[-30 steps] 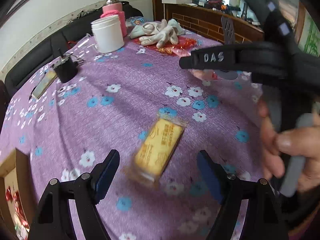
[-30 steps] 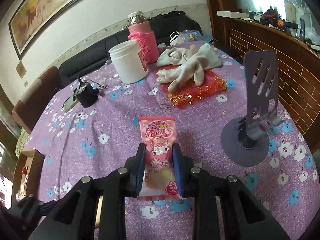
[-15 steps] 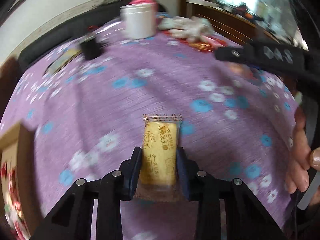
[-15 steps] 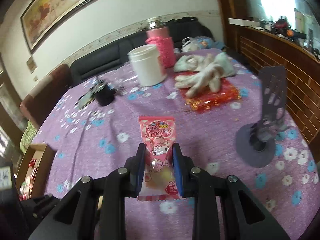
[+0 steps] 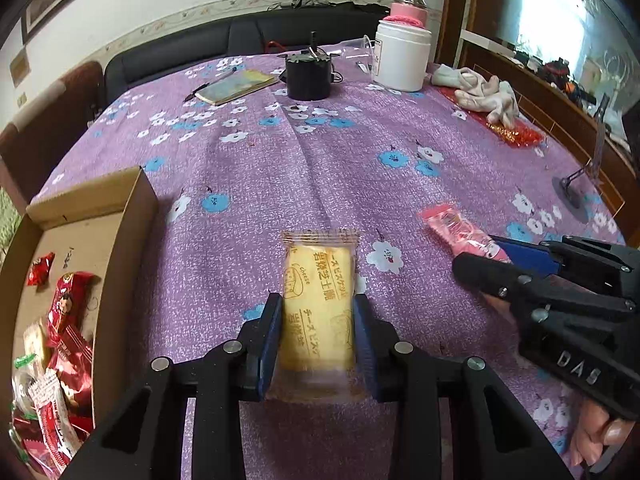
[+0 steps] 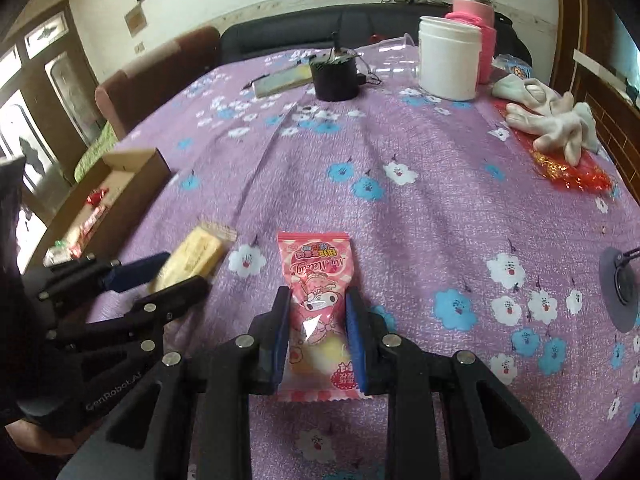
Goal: Organize snacks
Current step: 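Carry the pink packet and yellow biscuit packet over the cardboard box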
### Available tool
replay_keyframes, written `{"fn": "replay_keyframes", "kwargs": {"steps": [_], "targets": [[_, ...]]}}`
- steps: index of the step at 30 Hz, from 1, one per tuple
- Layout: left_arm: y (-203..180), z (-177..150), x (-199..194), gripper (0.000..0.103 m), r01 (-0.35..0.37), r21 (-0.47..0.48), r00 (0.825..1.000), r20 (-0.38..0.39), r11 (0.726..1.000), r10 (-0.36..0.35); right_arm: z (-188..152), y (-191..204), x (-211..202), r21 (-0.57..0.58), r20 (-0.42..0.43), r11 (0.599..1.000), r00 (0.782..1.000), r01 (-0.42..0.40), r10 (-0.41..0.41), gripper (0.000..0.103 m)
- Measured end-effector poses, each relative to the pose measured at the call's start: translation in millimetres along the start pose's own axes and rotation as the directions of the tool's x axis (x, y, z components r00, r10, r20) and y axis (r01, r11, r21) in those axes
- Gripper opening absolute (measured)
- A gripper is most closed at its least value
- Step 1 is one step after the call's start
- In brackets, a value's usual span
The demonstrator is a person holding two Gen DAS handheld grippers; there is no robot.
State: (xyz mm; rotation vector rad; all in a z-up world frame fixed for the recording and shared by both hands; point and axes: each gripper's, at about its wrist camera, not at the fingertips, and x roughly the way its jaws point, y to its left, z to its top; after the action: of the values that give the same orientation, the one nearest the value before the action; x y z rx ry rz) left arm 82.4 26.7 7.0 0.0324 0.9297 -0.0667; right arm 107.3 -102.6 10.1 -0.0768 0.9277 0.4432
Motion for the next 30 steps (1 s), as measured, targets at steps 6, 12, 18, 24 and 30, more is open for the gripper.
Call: {"fn": "replay_keyframes", "kwargs": {"steps": [6, 12, 18, 24, 30], "targets": [[-0.9, -2.8, -1.2, 0.04, -0.014, 0.019, 1.0, 0.025, 1.0, 0.014, -3.7, 11.9, 1.0, -0.073, 0.011, 0.995, 0.998, 0.064, -0.063, 0.026], [1.4, -3.9, -1.2, 0.04, -0.002, 0.001, 0.999, 0.037, 1.0, 0.002, -4.3, 15.2, 2.5, -0.095, 0.022, 0.992, 0.996, 0.085, -0.083, 0.026], [-0.8, -1.7, -0.2, 0.042, -0.013, 0.017, 1.0, 0.021, 1.0, 0.012, -3.4, 15.7, 3.3, -0.1, 0.022, 0.991, 0.996, 0.09, -0.088, 0.026], [0.4, -3.2, -1.7, 0.036, -0.005, 0.003, 1.0, 0.03, 1.0, 0.005, -2.8, 11.8, 0.1, -0.06, 0.03, 0.996, 0.997, 0.069, -0.067, 0.025], [7.7, 0.8, -18.7, 0.035, 0.003, -0.036, 0.994, 0.107, 0.999, 0.0, 0.9, 11.3, -13.5, -0.033, 0.097, 0.998, 0.994, 0.061, -0.058, 0.025]]}}
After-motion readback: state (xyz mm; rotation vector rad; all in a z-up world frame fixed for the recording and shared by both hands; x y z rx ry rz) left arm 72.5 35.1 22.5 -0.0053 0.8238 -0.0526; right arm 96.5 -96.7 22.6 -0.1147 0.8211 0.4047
